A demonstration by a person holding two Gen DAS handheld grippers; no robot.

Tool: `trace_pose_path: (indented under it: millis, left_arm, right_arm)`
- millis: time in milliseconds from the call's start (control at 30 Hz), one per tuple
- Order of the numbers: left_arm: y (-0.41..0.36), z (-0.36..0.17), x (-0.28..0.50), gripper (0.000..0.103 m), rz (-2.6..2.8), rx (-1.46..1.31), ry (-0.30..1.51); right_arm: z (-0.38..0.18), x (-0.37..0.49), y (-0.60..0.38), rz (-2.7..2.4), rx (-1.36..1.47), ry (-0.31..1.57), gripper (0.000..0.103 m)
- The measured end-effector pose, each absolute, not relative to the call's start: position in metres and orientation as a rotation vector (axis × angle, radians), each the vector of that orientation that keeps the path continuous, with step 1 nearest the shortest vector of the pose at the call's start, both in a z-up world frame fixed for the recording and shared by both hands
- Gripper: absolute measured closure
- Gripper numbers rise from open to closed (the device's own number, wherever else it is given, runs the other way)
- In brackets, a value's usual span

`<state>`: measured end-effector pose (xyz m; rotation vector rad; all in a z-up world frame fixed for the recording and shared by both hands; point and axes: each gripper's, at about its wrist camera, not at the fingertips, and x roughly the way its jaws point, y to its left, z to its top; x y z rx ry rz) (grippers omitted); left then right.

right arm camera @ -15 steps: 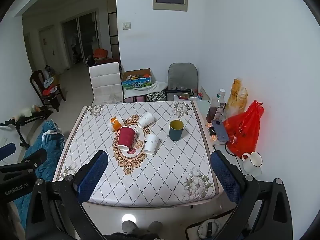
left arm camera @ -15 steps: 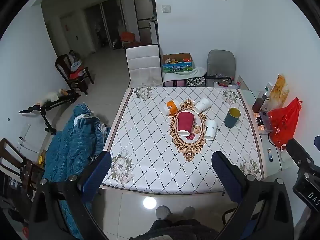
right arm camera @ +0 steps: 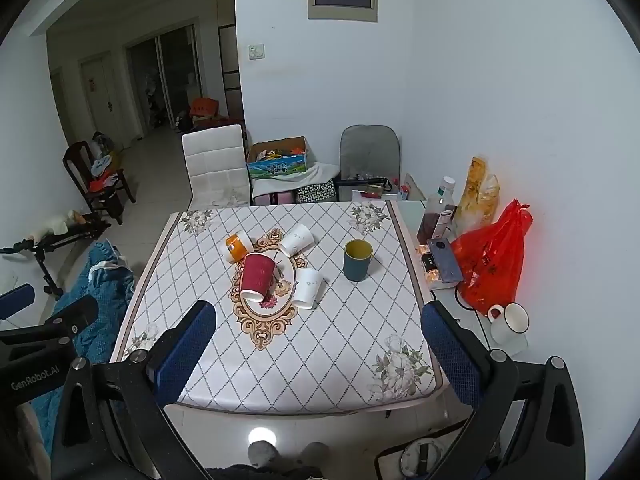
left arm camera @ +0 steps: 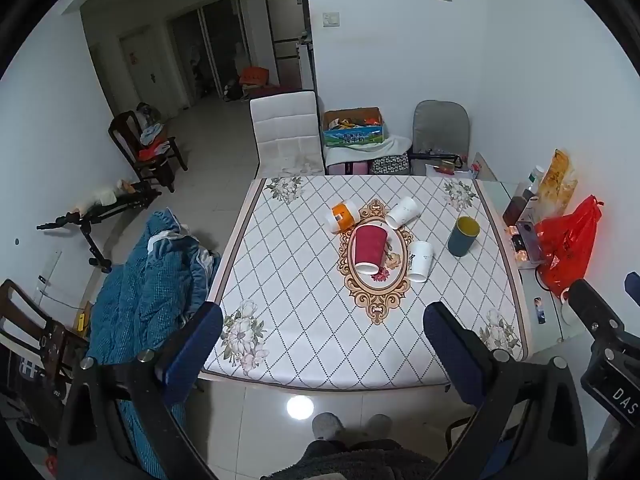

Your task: Flip cup upside down

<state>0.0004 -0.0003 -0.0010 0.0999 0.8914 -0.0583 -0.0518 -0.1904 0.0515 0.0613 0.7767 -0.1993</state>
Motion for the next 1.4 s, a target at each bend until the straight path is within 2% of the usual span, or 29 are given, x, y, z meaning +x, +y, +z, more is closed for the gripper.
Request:
trace_pose_path:
  millis: [1400]
  left_arm:
    - [-0.002,0.007,0.037,0.0,-0.054,0.12,0.884]
  right_arm:
    - [0.04,-0.034,-0.183,-0.19,0.081,0.794,0.0]
